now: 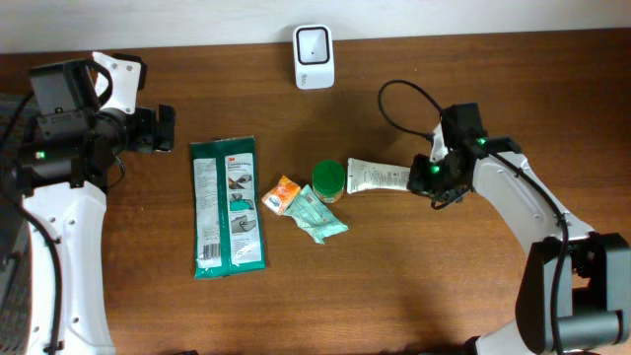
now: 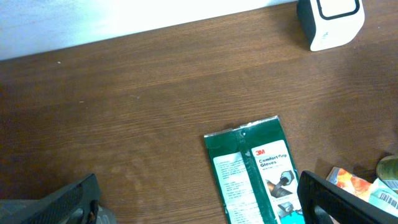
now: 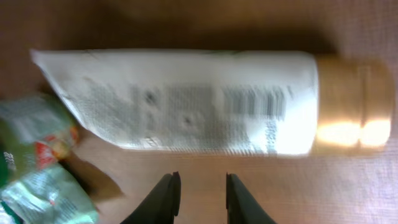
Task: Scan the item barcode
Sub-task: 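Lift the tube and rotate it upright with the right gripper, then move the held tube to the barcode scanner, then carry the tube right and set it down on the table, then reach the right gripper to the green-lidded jar and grasp it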
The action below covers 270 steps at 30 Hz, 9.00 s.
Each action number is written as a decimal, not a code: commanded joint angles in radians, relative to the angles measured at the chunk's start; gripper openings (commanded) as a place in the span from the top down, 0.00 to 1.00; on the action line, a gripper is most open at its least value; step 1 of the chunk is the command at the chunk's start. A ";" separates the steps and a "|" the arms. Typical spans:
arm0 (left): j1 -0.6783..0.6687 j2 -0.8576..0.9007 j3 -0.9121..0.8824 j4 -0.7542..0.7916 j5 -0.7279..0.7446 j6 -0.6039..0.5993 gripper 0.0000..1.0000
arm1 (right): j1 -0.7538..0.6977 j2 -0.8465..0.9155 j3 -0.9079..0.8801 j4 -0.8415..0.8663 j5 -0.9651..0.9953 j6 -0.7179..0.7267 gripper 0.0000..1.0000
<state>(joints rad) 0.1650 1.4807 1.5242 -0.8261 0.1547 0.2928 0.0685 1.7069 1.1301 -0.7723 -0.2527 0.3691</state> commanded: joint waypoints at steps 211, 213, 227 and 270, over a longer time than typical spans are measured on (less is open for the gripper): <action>0.003 -0.009 0.015 0.002 0.014 0.012 0.01 | 0.371 0.418 0.708 0.691 0.756 -0.843 0.96; 0.003 -0.009 0.015 0.002 0.014 0.012 0.01 | 0.361 0.323 0.708 0.559 0.660 -0.705 0.96; 0.003 -0.009 0.015 0.002 0.014 0.012 0.01 | -0.112 0.076 0.572 -0.494 0.188 -0.220 0.96; 0.003 -0.009 0.015 0.002 0.014 0.012 0.01 | 0.455 0.283 0.570 -0.198 0.132 -0.195 0.04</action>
<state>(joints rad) 0.1650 1.4807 1.5242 -0.8257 0.1543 0.2932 0.4969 1.9556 1.7031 -0.9756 -0.1505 0.2604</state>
